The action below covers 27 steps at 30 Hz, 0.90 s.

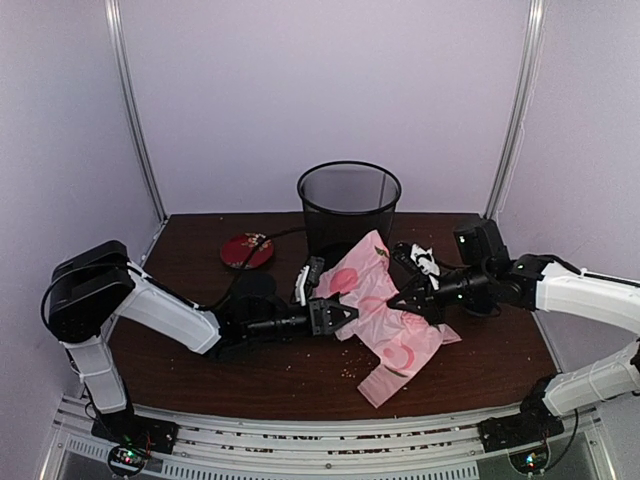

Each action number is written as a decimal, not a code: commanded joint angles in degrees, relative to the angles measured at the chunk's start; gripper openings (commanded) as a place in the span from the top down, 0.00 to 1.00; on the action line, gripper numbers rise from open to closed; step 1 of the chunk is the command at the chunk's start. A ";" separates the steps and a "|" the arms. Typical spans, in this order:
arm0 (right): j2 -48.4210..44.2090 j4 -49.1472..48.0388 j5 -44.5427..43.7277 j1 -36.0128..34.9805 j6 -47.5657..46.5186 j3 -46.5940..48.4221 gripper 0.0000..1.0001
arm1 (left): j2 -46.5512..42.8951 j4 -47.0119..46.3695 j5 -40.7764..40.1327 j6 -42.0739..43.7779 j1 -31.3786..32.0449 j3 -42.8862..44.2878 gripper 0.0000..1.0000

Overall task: Put the trash bags into the trash bin
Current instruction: Pass from the right arm to the left

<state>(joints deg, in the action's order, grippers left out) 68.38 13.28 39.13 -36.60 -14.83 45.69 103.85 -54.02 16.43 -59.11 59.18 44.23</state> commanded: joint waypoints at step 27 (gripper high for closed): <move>4.54 24.47 -15.35 -5.63 -15.80 19.21 0.54 | -7.60 3.26 -0.58 11.49 -0.03 -0.88 1.00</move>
<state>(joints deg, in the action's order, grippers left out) 72.03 31.27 31.20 -37.80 -24.25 65.23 98.76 -50.30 15.27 -50.24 59.20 43.75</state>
